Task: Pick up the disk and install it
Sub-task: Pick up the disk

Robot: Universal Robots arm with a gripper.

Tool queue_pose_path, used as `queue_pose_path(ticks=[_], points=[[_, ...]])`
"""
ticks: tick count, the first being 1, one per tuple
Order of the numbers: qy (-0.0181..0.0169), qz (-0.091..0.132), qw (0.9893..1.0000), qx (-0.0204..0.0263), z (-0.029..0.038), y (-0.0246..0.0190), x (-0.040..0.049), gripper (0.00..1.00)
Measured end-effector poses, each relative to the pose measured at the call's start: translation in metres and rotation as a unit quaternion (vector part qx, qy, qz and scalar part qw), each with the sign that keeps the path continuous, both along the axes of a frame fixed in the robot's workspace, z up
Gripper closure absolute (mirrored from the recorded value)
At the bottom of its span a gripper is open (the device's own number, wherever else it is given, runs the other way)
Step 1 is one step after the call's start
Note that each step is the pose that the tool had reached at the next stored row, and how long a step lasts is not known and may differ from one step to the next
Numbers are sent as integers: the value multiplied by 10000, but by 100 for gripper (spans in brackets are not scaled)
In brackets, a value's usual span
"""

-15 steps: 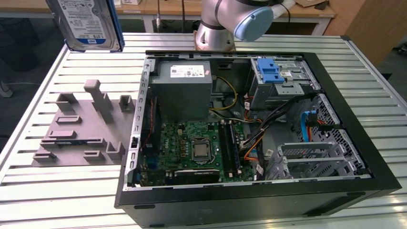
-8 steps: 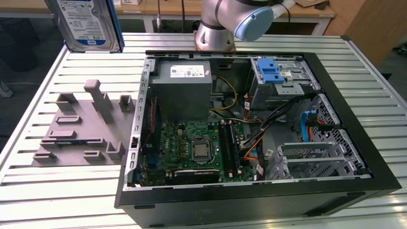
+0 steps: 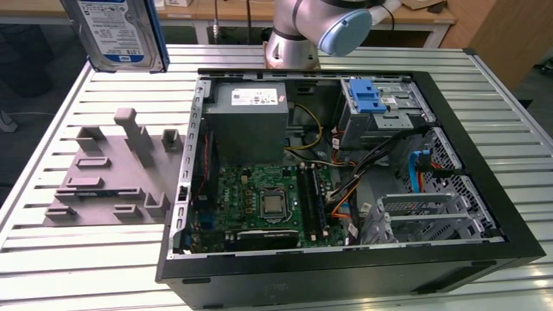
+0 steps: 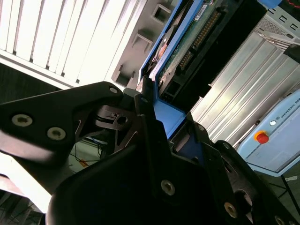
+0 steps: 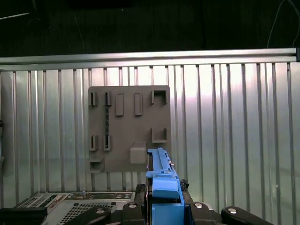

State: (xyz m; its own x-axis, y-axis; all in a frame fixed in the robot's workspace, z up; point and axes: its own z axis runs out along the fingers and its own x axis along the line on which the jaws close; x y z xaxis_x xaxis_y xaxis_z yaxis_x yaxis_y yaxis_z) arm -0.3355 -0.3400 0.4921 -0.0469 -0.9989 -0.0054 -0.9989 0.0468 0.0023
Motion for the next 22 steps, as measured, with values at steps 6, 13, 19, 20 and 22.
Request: queue_pose_path(ticks=[6, 13, 19, 20, 22], points=[[0, 0, 10000, 0, 0, 0, 28, 64], [-1, 0, 10000, 0, -1, 0, 51, 64], [0, 0, 10000, 0, 0, 0, 68, 64], [0, 0, 10000, 0, 0, 0, 71, 64], [-1, 0, 10000, 0, -1, 0, 76, 64]])
